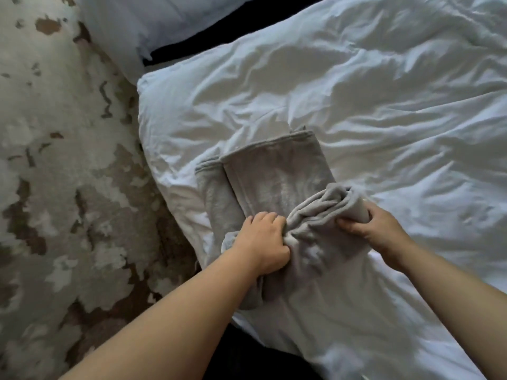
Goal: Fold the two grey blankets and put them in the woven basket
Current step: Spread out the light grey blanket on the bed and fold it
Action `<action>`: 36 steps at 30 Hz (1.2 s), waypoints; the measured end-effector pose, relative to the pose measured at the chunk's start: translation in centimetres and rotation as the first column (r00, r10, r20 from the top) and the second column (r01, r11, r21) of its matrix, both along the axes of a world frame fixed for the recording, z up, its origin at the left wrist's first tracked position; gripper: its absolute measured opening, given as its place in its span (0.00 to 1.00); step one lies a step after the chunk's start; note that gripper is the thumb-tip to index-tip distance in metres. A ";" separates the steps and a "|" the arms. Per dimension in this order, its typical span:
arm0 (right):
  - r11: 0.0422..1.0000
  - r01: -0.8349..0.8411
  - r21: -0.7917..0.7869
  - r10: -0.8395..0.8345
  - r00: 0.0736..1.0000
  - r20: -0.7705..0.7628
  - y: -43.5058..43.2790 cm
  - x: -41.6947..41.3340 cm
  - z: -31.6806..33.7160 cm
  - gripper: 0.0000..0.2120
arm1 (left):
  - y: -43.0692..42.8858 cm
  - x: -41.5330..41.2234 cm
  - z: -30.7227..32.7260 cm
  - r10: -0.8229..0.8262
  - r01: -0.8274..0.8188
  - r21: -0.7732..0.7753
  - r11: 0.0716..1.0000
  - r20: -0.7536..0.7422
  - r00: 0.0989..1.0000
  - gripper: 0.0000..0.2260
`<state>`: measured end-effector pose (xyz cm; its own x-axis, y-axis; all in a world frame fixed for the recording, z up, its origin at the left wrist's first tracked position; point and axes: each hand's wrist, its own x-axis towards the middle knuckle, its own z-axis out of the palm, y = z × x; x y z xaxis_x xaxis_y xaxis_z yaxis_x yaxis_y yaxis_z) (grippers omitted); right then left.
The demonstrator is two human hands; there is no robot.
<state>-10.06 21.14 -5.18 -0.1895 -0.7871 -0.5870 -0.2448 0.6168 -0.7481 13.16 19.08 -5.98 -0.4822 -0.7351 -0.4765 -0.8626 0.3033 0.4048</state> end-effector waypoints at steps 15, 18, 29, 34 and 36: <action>0.991 0.134 0.023 -0.127 0.972 -0.199 0.3 0.3 -2.4 0.11 | -3.2 4.6 0.4 0.354 -0.272 0.514 0.814 -0.066 0.933 0.09; 0.990 0.142 0.021 -0.130 0.949 -0.288 -0.1 1.1 -3.0 0.13 | -3.5 4.9 0.2 0.275 -0.253 0.402 0.880 0.002 0.961 0.08; 0.990 0.125 0.067 -0.089 0.914 -0.396 0.1 1.8 -3.1 0.16 | -1.8 7.0 1.2 0.106 0.003 0.624 0.781 -0.137 0.985 0.31; 0.971 0.236 0.039 -0.205 0.905 -0.374 -0.9 1.0 -3.2 0.19 | -4.0 7.8 0.1 0.655 -0.480 0.548 0.685 -0.173 0.736 0.16; 0.961 0.269 0.055 -0.230 0.898 -0.376 -1.2 0.7 -3.4 0.21 | -3.0 8.3 0.0 0.894 -0.621 0.656 0.429 -0.213 0.394 0.17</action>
